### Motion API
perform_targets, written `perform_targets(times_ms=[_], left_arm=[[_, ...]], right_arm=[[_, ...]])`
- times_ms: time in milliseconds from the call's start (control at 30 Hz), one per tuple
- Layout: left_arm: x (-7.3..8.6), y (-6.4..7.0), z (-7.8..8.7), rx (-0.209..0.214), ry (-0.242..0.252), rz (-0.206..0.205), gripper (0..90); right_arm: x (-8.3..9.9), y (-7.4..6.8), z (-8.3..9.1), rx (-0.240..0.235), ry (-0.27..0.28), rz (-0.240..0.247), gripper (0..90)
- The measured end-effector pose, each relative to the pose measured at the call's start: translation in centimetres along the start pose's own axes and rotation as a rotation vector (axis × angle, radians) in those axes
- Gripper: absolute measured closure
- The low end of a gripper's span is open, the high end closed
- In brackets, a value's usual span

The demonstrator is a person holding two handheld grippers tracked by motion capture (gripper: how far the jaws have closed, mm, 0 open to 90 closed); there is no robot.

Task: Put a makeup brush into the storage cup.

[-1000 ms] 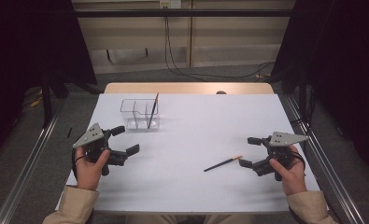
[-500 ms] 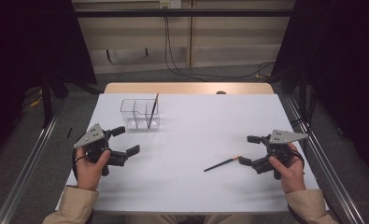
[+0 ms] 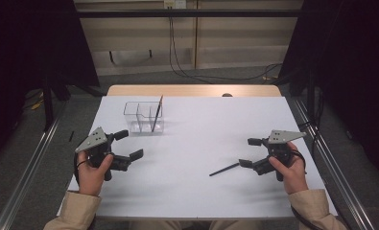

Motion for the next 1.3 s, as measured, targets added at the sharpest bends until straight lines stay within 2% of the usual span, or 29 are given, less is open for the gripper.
perform_targets(times_ms=[200,533,1000,1133,1300], left_arm=[[0.0,0.1,-0.1,-0.001,-0.004,-0.002,0.1],[0.0,0.1,-0.2,0.000,-0.003,0.002,0.1],[0.2,0.1,-0.3,0.003,-0.010,0.001,0.1],[0.2,0.2,-0.4,0.004,-0.013,0.007,0.1],[0.3,0.1,-0.5,0.005,-0.015,0.008,0.1]], right_arm=[[0.2,0.1,-0.5,-0.001,-0.046,0.004,4.3],[0.9,0.4,-1.3,0.013,-0.158,0.013,4.5],[1.3,0.7,-1.5,0.002,-0.346,0.051,4.8],[1.7,0.7,-1.6,-0.001,-0.410,0.066,5.8],[1.8,0.7,-1.8,0.006,-0.475,0.116,6.4]])
Point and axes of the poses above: each handheld gripper's, and its own axes: z roughly backward along the jaws, x roughly out of its underside, y roughly to its right, the point moved 9 cm from there along -z, roughly forward along the jaws, and after that the axes turned 10 degrees about x, right-handed, at the moved point
